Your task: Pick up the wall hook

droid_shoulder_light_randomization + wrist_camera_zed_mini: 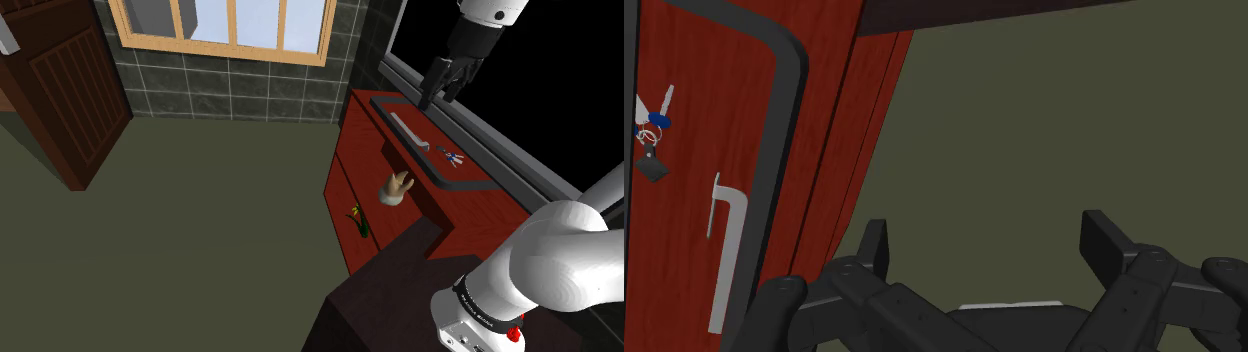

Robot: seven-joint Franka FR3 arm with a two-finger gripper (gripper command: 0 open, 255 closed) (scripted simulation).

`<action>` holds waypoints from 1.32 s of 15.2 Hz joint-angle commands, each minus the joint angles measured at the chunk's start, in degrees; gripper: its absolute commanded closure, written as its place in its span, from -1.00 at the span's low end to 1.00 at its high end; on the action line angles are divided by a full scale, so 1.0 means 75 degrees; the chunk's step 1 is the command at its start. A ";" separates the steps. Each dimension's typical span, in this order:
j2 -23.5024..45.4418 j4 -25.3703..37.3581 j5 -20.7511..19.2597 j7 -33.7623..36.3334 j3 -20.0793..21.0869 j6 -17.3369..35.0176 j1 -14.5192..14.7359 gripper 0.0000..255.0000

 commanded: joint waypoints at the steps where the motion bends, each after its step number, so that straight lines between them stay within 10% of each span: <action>1: 0.0000 0.0000 0.0000 0.0000 0.0000 0.0000 0.0000 -1.00; 20: 0.3031 -0.0401 -0.1125 -0.0277 -0.1741 0.4227 -0.1230 -1.00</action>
